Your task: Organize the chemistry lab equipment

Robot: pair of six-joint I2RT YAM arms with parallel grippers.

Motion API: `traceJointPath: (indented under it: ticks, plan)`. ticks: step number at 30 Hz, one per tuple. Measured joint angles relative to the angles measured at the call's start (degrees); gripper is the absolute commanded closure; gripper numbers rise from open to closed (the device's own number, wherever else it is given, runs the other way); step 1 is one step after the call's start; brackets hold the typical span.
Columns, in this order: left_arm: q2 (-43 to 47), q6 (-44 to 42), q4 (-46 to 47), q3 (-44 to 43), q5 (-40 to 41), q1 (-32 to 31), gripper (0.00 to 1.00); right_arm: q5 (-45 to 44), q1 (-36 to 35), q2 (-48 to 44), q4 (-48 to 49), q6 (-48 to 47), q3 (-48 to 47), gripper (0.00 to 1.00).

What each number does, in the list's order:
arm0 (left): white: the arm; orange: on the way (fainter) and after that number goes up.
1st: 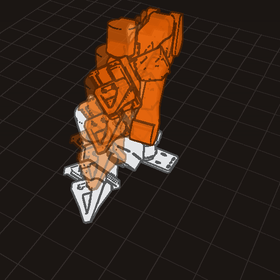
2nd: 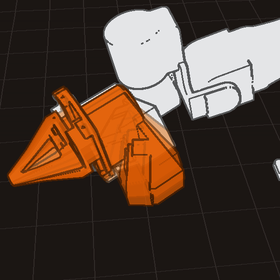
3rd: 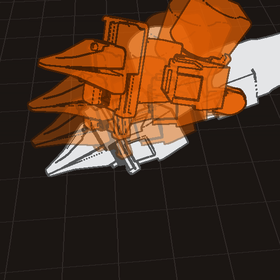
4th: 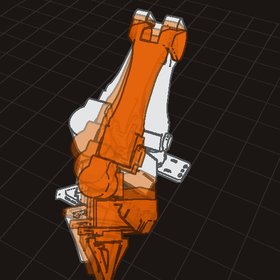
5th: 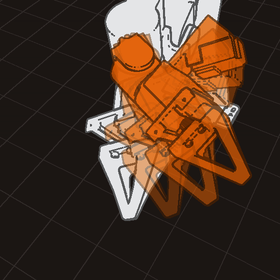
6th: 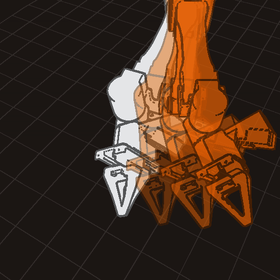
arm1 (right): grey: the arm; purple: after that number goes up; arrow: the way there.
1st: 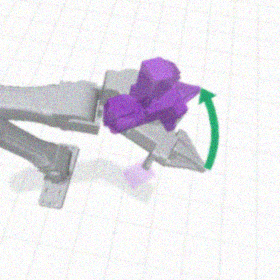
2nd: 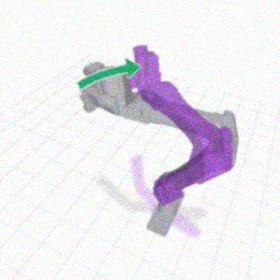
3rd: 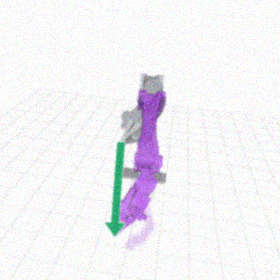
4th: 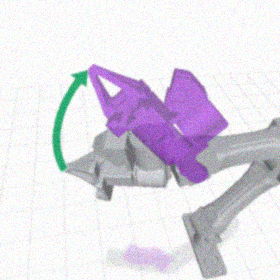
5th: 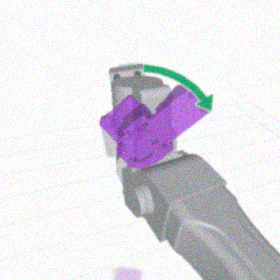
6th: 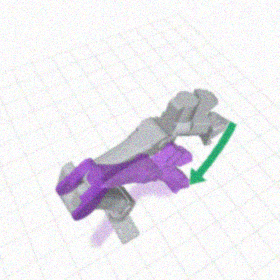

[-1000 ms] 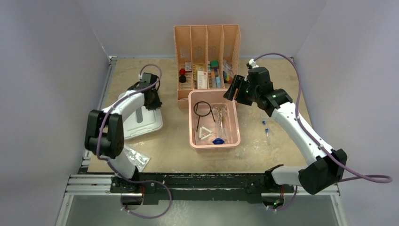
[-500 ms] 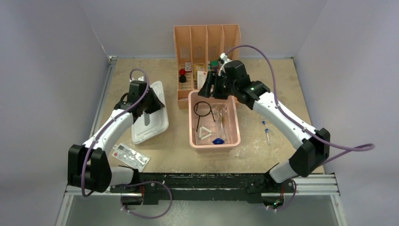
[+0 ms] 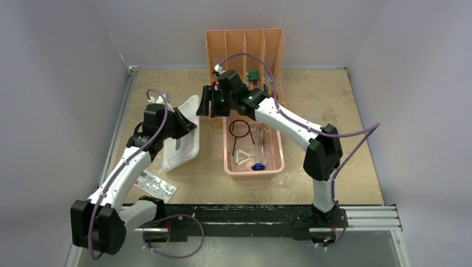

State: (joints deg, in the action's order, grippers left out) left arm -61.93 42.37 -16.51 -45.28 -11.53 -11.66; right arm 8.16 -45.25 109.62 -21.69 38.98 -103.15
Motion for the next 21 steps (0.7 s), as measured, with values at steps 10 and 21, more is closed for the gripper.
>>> traceJointPath:
  ticks: [10,21]
  plan:
    - [1.5,0.6,0.7,0.2,-1.6,0.0,0.96,-1.1,-1.0,9.9,-2.4,5.1,-10.0,0.34]
    - [2.4,0.6,0.6,0.3,-2.2,0.0,0.96,3.7,-1.2,13.0,-0.6,11.7,-10.5,0.47]
